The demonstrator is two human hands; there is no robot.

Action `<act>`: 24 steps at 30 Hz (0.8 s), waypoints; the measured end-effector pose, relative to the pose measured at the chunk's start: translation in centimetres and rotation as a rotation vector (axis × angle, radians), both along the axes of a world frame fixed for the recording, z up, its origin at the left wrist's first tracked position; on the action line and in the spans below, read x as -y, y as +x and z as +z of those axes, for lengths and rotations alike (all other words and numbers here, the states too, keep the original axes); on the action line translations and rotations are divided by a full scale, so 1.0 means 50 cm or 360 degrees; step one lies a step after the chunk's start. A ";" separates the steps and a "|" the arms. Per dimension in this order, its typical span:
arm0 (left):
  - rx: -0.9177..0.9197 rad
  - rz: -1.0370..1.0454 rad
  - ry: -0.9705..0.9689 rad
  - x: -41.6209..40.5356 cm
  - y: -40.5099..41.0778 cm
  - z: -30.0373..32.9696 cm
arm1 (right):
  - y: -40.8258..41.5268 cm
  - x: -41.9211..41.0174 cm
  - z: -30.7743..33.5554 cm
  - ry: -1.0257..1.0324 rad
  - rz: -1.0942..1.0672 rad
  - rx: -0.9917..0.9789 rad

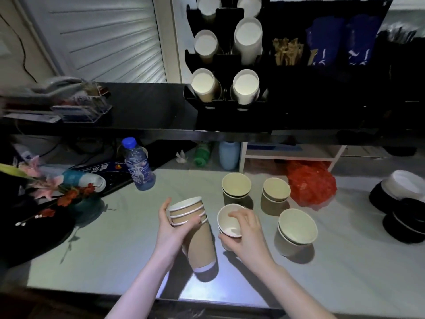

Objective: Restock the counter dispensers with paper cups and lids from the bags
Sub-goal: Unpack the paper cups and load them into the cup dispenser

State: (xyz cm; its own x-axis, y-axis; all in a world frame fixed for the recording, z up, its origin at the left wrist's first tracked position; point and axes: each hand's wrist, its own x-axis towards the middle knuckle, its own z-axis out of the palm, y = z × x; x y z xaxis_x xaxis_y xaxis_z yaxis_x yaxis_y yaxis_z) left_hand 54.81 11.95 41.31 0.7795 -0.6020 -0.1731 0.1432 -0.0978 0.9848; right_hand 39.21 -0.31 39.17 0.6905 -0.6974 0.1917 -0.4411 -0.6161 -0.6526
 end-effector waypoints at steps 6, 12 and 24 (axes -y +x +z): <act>0.0003 -0.0032 -0.0048 0.000 0.004 0.016 | -0.009 0.012 0.053 -0.0032 0.0165 -0.0180; 0.0079 0.0016 -0.0195 0.003 0.008 0.044 | 0.041 -0.035 0.139 0.0036 0.0221 0.0093; 0.0352 0.0547 -0.0234 -0.075 0.172 0.132 | 0.146 -0.075 0.153 0.0789 0.0103 0.0330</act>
State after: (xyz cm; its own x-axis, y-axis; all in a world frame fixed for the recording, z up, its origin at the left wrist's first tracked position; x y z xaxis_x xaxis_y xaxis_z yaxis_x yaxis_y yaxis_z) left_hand 63.42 15.68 47.92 0.9476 -0.3068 0.0887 -0.0730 0.0623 0.9954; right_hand 46.52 3.41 46.81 0.7177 -0.6962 -0.0127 -0.2436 -0.2339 -0.9412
